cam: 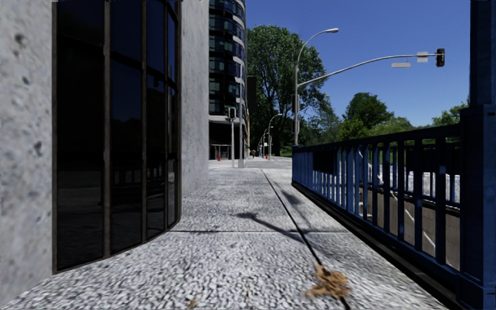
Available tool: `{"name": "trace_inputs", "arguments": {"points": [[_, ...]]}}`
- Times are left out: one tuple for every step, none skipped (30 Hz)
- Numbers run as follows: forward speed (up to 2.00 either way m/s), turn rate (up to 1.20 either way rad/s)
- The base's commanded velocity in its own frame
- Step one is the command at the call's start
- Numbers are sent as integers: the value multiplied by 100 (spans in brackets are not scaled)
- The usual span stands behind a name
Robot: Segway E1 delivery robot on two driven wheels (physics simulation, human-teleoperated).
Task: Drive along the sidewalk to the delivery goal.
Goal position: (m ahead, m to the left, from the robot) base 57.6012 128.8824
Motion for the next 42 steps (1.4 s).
{"name": "trace_inputs", "arguments": {"points": [[200, 0], [200, 0], [200, 0], [200, 0], [200, 0], [200, 0], [200, 0], [200, 0], [200, 0], [200, 0], [200, 0], [200, 0], [200, 0], [200, 0], [200, 0], [200, 0], [200, 0], [200, 0], [200, 0], [200, 0], [200, 0], [200, 0], [200, 0], [200, 0], [200, 0], [200, 0], [200, 0], [200, 0], [200, 0], [200, 0], [200, 0], [200, 0], [200, 0], [200, 0], [200, 0], [200, 0], [200, 0], [200, 0], [200, 0], [200, 0], [200, 0], [200, 0]]}}
